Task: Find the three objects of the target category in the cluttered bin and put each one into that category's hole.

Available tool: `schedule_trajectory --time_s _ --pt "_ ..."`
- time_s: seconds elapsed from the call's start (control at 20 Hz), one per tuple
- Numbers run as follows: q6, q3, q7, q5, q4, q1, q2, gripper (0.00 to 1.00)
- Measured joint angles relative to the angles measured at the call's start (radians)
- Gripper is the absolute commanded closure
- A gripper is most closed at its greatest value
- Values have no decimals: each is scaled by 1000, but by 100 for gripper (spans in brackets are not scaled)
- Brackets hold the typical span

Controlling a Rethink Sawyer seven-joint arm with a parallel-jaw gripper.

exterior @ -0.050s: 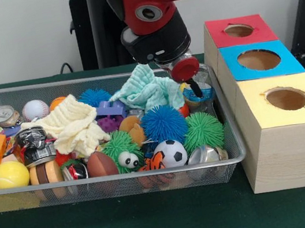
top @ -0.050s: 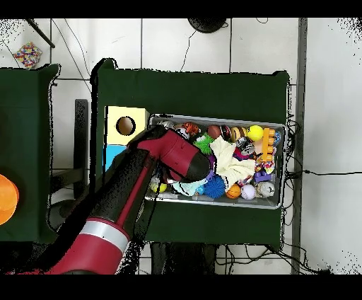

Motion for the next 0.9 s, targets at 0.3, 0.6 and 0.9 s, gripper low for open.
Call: schedule_trajectory --time_s 0.3,0.6,0.9 --pt "0 -1 0 -1 0 0 24 0" --pt "0 -1 0 -1 -1 0 25 0" --pt "0 -1 0 0 -1 -3 25 0"
